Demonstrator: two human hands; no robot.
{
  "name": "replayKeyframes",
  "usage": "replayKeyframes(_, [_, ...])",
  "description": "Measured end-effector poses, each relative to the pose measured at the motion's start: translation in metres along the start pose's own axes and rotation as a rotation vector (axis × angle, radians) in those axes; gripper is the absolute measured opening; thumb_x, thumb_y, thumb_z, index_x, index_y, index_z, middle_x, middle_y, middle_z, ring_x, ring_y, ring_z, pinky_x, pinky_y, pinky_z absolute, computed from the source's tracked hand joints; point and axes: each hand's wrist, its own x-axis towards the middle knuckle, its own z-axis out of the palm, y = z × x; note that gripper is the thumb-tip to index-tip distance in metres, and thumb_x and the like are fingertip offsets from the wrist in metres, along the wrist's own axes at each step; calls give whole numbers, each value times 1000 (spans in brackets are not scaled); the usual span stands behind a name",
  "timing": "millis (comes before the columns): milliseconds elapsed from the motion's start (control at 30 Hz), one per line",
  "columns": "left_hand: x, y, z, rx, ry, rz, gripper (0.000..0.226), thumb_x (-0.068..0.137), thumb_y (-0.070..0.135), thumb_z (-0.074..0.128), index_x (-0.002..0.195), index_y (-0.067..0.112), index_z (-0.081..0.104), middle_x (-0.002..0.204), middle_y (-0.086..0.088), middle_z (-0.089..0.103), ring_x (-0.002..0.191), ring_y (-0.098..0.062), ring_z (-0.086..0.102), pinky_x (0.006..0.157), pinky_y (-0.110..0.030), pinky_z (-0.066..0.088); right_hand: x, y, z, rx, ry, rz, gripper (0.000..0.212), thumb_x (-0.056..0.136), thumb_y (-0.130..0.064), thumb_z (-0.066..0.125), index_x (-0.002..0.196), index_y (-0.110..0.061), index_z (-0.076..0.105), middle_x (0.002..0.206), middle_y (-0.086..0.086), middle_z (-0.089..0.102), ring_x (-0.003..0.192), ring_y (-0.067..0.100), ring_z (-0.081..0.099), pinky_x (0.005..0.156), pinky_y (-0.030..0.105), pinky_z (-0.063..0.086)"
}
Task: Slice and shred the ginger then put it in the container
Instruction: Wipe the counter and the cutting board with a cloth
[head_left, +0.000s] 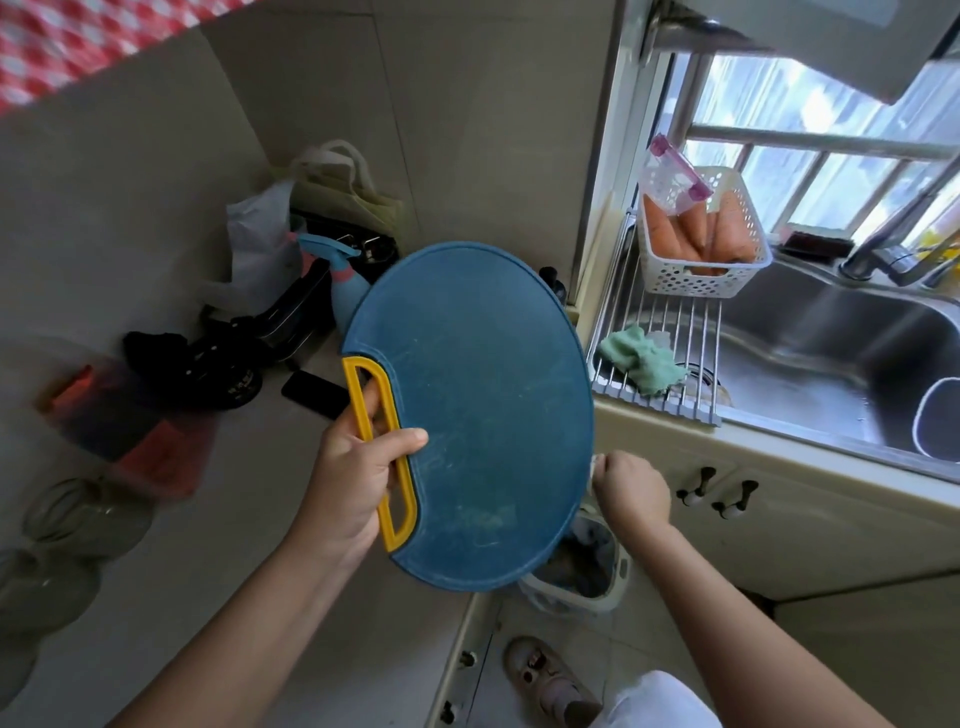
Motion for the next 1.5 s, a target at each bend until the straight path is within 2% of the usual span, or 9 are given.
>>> replayKeyframes(133, [4, 5, 1, 36, -37, 30, 51, 68, -7, 60, 112, 18, 63, 111, -2, 71, 108, -24, 65, 93, -35, 52, 5, -8, -29, 327, 208, -52, 43, 104, -27, 31, 69, -8, 48, 66, 7, 51, 63, 25, 47, 53, 34, 31])
replayKeyframes(233, [1, 2, 9, 74, -59, 13, 61, 64, 2, 61, 124, 14, 59, 121, -5, 66, 113, -24, 62, 102, -44, 46, 18, -40, -64, 566, 405, -219, 40, 104, -30, 38, 72, -8, 48, 62, -1, 42, 56, 11, 37, 50, 20, 25])
replayKeyframes(400, [-3, 5, 21, 38, -130, 11, 53, 65, 1, 59, 115, 16, 63, 114, -5, 69, 107, -24, 65, 92, -36, 53, 36, -53, -68, 488, 439, -259, 37, 105, -29, 38, 76, -7, 44, 60, -1, 38, 53, 14, 36, 53, 32, 19])
replayKeyframes(700, [4, 1, 35, -27, -23, 64, 46, 79, -17, 53, 110, 16, 65, 107, -4, 72, 103, -24, 67, 92, -37, 52, -6, -24, -2, 470, 200, 42, 38, 104, -28, 29, 76, -10, 46, 71, 7, 54, 69, 29, 52, 59, 36, 34])
replayKeyframes(900, [13, 7, 35, -96, 96, 117, 44, 83, -18, 49, 111, 15, 63, 98, 5, 73, 95, -17, 69, 81, -31, 54, -17, 4, 27, 125, -240, 155, 32, 100, -26, 37, 89, -7, 60, 92, 11, 63, 84, 29, 59, 67, 31, 42])
replayKeyframes(1033, [15, 16, 32, -92, 56, 144, 47, 84, -18, 47, 114, 15, 62, 102, 5, 73, 99, -17, 68, 80, -29, 55, -4, 3, -1, 538, 17, 168, 38, 102, -36, 42, 85, -6, 57, 73, 4, 56, 64, 19, 49, 55, 31, 37])
replayKeyframes(1200, [12, 15, 31, -95, 67, 153, 46, 84, -17, 49, 112, 16, 63, 106, 2, 72, 103, -20, 67, 88, -34, 53, 7, -10, -43, 1189, 156, 285, 11, 99, -24, 52, 94, -15, 53, 99, 7, 59, 85, 19, 56, 73, 31, 48])
replayKeyframes(1367, [10, 17, 37, -144, 58, 149, 44, 85, -17, 48, 111, 16, 63, 106, 2, 72, 103, -20, 67, 85, -30, 55, -33, -30, -55, 1231, 100, 70, 12, 94, -24, 60, 101, -14, 61, 102, 7, 66, 95, 24, 63, 80, 30, 52])
replayKeyframes(1500, [12, 15, 43, -161, 101, 148, 43, 83, -17, 50, 107, 15, 65, 105, -1, 72, 102, -22, 67, 87, -34, 54, -79, -57, -64, 1196, 33, -348, 9, 87, -8, 68, 93, -12, 62, 88, -2, 66, 82, 12, 63, 76, 24, 52])
